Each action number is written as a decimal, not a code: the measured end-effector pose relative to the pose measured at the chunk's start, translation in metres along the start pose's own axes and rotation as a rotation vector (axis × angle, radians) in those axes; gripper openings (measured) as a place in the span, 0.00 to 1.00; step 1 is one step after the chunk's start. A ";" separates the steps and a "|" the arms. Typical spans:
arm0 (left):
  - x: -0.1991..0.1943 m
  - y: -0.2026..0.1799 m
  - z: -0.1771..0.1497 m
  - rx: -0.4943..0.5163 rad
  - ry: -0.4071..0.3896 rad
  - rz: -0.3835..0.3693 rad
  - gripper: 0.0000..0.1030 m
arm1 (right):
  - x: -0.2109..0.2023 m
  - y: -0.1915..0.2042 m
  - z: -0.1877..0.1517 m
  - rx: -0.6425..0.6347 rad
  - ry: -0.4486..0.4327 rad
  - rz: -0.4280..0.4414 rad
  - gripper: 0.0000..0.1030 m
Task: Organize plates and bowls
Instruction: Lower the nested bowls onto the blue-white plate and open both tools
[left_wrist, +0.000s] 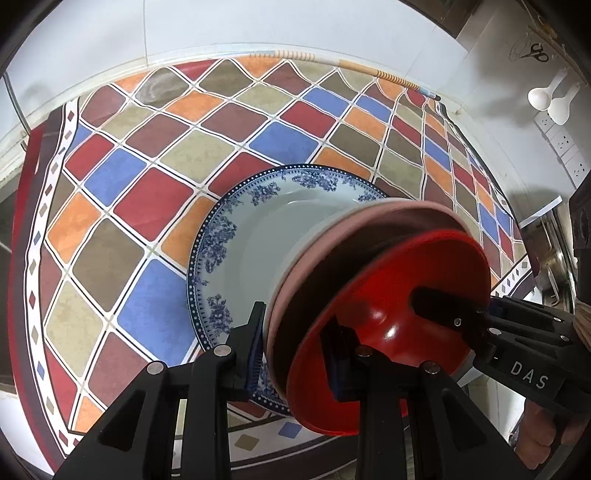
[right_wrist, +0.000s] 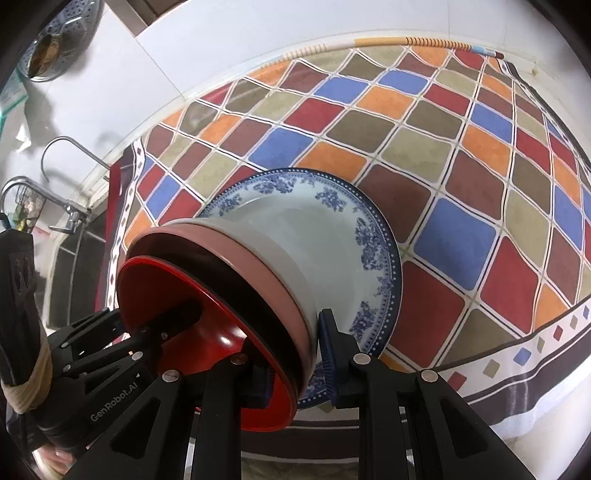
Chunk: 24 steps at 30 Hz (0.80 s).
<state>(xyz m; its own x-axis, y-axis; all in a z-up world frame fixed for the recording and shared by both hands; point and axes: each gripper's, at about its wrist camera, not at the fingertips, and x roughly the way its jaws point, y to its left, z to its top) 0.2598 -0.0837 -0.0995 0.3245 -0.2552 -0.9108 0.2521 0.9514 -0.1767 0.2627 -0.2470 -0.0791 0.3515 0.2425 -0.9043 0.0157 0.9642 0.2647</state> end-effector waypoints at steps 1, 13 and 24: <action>0.001 0.000 0.001 -0.001 0.002 -0.001 0.27 | 0.001 0.000 0.000 0.000 0.002 -0.001 0.22; 0.011 0.004 0.013 0.003 0.015 -0.018 0.27 | 0.011 -0.002 0.011 0.012 -0.007 -0.020 0.22; 0.017 0.009 0.020 0.016 0.011 -0.008 0.27 | 0.014 0.003 0.022 -0.011 -0.053 -0.061 0.22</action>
<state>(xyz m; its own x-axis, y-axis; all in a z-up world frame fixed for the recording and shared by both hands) 0.2859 -0.0830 -0.1090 0.3126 -0.2611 -0.9133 0.2692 0.9464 -0.1784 0.2883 -0.2433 -0.0840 0.3993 0.1777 -0.8994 0.0284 0.9782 0.2059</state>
